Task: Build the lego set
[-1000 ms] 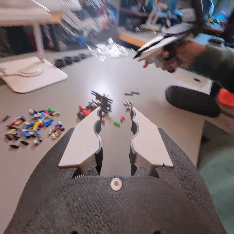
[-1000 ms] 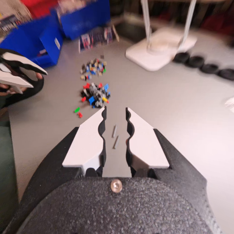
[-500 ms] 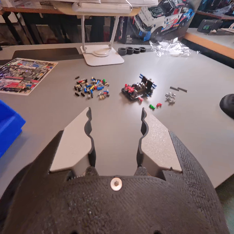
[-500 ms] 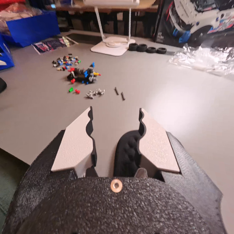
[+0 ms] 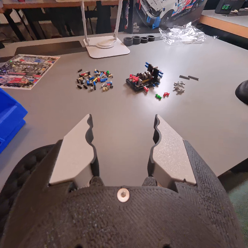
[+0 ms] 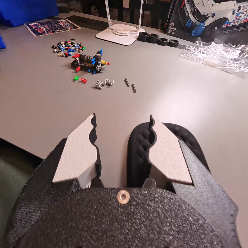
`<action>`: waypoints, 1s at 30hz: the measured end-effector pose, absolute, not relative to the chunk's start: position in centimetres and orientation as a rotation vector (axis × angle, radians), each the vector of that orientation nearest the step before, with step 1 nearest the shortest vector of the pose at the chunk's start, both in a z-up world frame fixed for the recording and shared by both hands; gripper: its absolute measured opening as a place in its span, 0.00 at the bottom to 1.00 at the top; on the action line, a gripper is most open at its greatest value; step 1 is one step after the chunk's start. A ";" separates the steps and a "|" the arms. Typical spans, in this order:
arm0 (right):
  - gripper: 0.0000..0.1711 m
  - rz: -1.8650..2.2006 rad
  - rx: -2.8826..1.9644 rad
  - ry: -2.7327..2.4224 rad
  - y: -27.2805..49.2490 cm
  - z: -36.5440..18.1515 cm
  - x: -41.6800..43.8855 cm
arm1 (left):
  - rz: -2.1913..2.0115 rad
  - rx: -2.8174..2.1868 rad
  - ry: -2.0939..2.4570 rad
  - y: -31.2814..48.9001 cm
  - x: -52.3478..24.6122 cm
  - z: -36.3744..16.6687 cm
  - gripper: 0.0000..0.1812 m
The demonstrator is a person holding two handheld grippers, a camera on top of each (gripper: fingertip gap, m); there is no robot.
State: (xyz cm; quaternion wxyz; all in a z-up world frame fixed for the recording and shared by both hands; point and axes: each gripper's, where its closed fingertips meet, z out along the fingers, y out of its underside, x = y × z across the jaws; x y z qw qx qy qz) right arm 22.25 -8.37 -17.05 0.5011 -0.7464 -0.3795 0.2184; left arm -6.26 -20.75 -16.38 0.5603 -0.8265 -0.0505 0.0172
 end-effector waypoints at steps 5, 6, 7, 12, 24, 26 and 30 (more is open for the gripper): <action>0.47 0.529 -1.803 -0.929 -8.5 -17.7 21.6 | -0.007 -1.930 -0.149 -20.4 -6.4 -17.1 0.50; 0.47 0.519 -1.785 -0.925 -8.6 -17.6 21.7 | 0.002 -1.905 -0.153 -20.4 -6.5 -16.9 0.50; 0.47 0.515 -1.765 -0.918 -8.7 -17.3 21.8 | 0.011 -1.883 -0.159 -20.5 -6.6 -16.8 0.50; 0.48 0.539 -1.662 -0.815 -8.1 -15.2 22.9 | 0.085 -1.701 -0.190 -21.2 -7.7 -14.3 0.50; 0.45 0.634 -1.355 -0.502 -4.6 -9.2 27.1 | 0.117 -1.458 -0.213 -22.4 -10.5 -10.3 0.46; 0.44 0.633 -1.363 -0.503 -4.4 -9.1 27.3 | 0.107 -1.463 -0.211 -22.5 -10.7 -10.3 0.46; 0.43 0.617 -1.361 -0.500 -4.3 -9.2 27.5 | 0.086 -1.461 -0.213 -22.4 -10.7 -10.5 0.46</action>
